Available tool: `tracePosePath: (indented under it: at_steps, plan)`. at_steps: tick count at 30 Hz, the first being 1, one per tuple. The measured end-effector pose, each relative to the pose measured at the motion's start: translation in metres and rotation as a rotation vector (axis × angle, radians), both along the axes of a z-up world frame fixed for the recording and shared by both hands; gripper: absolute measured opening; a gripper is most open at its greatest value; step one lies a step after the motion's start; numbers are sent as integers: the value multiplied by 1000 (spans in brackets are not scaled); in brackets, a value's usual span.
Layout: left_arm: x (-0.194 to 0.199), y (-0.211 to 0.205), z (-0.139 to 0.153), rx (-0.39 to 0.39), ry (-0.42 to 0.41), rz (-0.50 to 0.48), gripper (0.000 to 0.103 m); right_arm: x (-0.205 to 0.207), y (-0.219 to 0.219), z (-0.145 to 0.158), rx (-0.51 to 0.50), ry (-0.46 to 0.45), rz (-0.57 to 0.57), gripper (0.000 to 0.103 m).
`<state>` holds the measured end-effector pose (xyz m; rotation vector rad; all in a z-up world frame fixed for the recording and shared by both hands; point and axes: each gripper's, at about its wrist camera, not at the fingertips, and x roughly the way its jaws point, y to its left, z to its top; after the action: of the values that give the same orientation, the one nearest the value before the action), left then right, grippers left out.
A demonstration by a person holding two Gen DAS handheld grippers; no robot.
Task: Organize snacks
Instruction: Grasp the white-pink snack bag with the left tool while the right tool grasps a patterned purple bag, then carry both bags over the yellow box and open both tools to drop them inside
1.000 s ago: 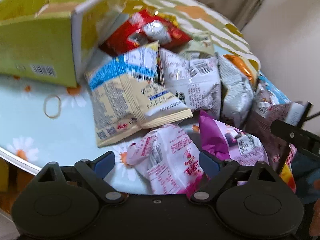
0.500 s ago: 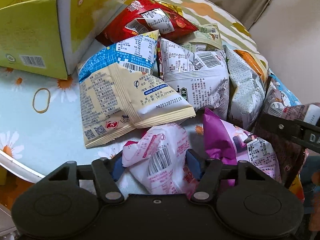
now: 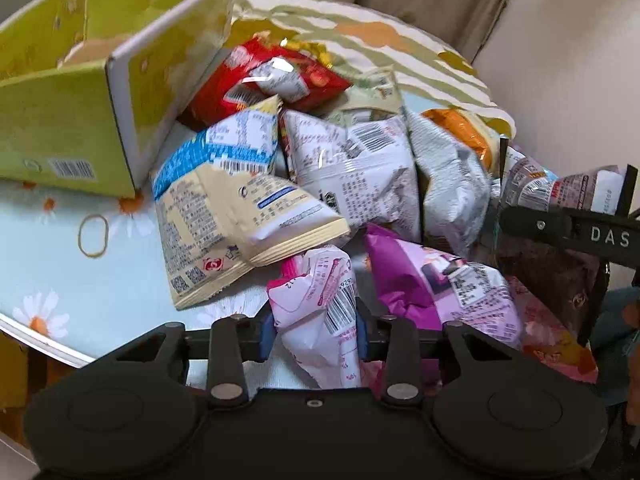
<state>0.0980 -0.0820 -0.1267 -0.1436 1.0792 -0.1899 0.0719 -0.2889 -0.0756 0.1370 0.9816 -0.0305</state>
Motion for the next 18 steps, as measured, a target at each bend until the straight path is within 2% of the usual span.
tracePosePath:
  at_steps: [12,18]
  plan:
    - [-27,10,36,-1,-122,-18,37,-16,4,36,-3,-103,-12,67]
    - [-40,23,67,-41,-221,10,37,-24,14,55,-9,-167,8,67]
